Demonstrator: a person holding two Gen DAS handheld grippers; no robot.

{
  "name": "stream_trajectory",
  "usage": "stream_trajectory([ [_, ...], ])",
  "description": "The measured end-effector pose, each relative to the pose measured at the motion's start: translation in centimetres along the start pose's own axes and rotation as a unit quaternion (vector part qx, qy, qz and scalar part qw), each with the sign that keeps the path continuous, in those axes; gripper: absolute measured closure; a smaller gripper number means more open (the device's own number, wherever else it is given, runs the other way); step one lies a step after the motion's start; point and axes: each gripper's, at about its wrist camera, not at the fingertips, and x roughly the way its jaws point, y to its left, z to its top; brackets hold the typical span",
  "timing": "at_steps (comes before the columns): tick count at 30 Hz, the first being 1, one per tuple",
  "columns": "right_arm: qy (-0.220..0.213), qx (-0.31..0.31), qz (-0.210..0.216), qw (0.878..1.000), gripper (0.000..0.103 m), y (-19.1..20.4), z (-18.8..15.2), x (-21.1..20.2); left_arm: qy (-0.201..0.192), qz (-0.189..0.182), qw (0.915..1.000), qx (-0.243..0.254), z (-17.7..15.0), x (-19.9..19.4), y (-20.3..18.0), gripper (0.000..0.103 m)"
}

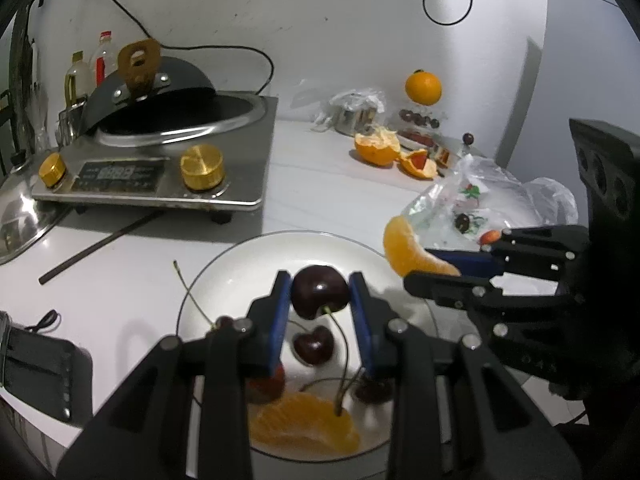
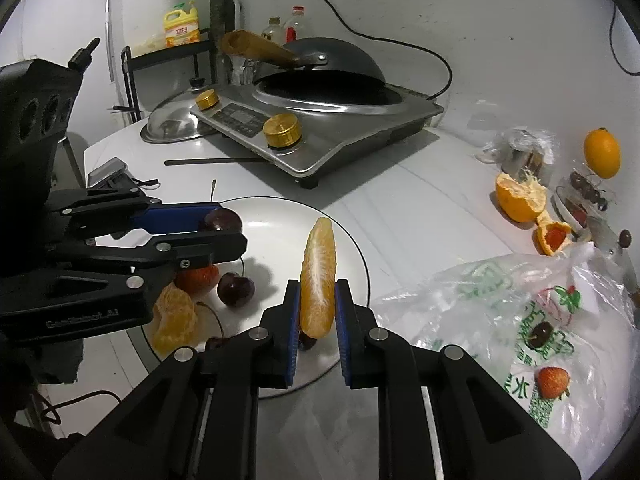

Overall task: Organize fruits
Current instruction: 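Carry the held cherry and tangerine segment over the white plate with both tools, then open the left tool to drop the cherry while the right tool releases the tangerine segment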

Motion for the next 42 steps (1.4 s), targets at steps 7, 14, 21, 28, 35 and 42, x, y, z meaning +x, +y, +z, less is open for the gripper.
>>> stream_trajectory([
  [7, 0.003, -0.003, 0.01, 1.0, 0.085, 0.1, 0.5, 1.5, 0.008, -0.002, 1.0, -0.003, 0.4, 1.5, 1.1, 0.073],
  [14, 0.014, -0.007, 0.021, 1.0, 0.085, 0.2, 0.8, 3.6, 0.02, -0.001, 0.9998, -0.005, 0.4, 3.3, 2.0, 0.073],
  [21, 0.022, -0.004, 0.029, 0.999, 0.086, 0.3, 1.1, 5.3, 0.029, 0.0, 0.9995, -0.01, 0.5, 4.6, 2.7, 0.073],
  [28, 0.027, -0.001, 0.033, 0.999, 0.085, 0.2, 1.2, 5.9, 0.042, -0.002, 0.999, -0.017, 0.3, 5.3, 2.9, 0.072],
  [35, 0.039, 0.002, 0.033, 0.999, 0.085, 0.1, 1.0, 6.6, 0.045, 0.001, 0.9988, -0.018, 0.3, 5.2, 2.9, 0.072],
  [42, 0.042, 0.006, 0.032, 0.999, 0.085, 0.2, 1.0, 6.7, 0.036, 0.011, 0.999, -0.022, 0.4, 4.3, 3.0, 0.066],
])
